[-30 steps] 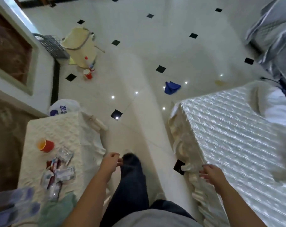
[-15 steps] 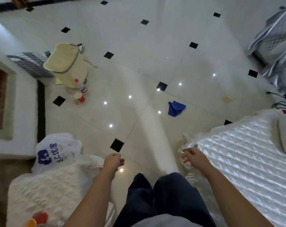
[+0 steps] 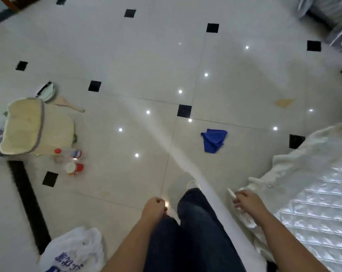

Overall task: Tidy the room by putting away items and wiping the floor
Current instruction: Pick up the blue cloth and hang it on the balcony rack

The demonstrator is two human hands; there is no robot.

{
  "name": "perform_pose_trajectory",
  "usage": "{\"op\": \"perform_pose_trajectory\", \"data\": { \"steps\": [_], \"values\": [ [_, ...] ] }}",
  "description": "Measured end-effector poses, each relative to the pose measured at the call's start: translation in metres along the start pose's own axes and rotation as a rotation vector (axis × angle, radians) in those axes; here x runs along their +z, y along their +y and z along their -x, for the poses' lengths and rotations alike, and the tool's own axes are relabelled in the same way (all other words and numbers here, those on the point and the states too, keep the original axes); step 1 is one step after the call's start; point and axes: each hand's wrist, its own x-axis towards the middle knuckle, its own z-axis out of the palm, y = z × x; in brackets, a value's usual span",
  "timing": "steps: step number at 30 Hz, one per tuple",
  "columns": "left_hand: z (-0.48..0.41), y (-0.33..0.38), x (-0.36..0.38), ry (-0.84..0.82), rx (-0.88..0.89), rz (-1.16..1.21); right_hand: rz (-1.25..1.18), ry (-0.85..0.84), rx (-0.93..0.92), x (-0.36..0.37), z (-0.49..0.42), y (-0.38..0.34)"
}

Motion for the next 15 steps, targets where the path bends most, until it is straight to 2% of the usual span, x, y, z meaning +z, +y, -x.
{"op": "perform_pose_trajectory", "data": {
  "steps": [5, 8, 11, 15],
  "values": [
    [-0.135, 0.103, 0.010, 0.059, 0.122, -0.221, -0.038, -0.026, -0.004, 0.034, -0.111, -0.058],
    [-0.212, 0.149, 0.038, 0.020, 0.237, -0.380, -0.009, -0.029, -0.027, 0.055, -0.192, -0.073],
    [-0.289, 0.168, 0.070, -0.041, 0.326, -0.508, -0.033, 0.012, -0.050, 0.071, -0.279, -0.075],
    [-0.378, 0.160, 0.106, -0.003, 0.321, -0.497, -0.052, 0.108, -0.045, 0.082, -0.384, -0.057]
  ]
}}
